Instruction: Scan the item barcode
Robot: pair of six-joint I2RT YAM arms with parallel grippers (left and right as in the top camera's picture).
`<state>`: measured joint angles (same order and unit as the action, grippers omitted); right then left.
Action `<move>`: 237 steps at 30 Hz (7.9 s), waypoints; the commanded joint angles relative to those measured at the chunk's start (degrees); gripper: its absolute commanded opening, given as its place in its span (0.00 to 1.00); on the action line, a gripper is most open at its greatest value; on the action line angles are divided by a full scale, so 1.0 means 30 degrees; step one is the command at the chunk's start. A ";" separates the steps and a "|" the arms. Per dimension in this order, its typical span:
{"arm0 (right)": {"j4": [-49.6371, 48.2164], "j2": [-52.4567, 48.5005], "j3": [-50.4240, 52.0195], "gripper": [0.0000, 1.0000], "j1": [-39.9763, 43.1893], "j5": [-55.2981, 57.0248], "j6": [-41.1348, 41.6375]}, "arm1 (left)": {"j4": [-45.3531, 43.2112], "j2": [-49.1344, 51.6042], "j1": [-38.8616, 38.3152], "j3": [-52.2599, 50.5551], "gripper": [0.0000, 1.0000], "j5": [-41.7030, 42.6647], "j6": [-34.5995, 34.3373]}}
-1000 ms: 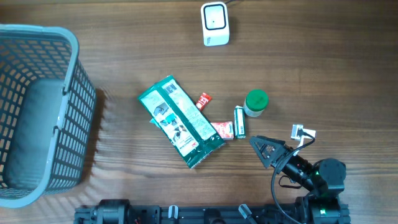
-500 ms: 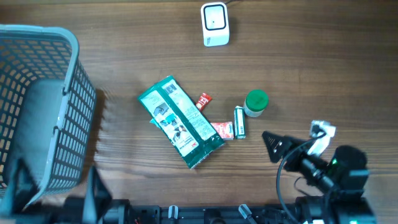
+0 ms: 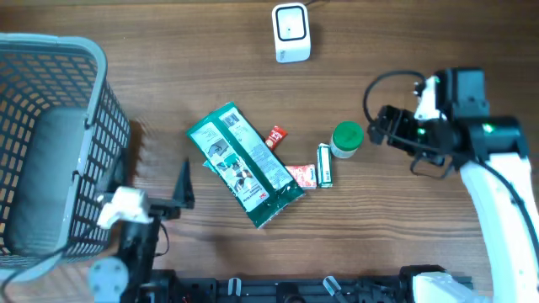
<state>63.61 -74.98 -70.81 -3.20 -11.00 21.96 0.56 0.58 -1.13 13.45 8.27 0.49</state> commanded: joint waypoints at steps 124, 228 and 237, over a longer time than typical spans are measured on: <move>-0.2892 -0.5909 -0.4007 1.00 -0.5887 0.8998 -0.3883 | 0.5850 -0.0015 -0.0051 -0.2616 1.00 0.0372 -0.0328; -0.4182 -1.1810 0.0831 0.91 -0.1734 0.2302 0.2164 | 0.5850 -0.0015 -0.0051 -0.2616 1.00 0.0379 -0.0328; -0.3373 -1.1803 0.0576 0.68 -0.1734 0.1501 0.2178 | 0.5850 -0.0015 -0.0051 -0.2616 1.00 0.0379 -0.0328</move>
<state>51.77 -109.30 -69.38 -8.32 -4.25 28.49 18.09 0.80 -1.13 5.85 8.91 0.08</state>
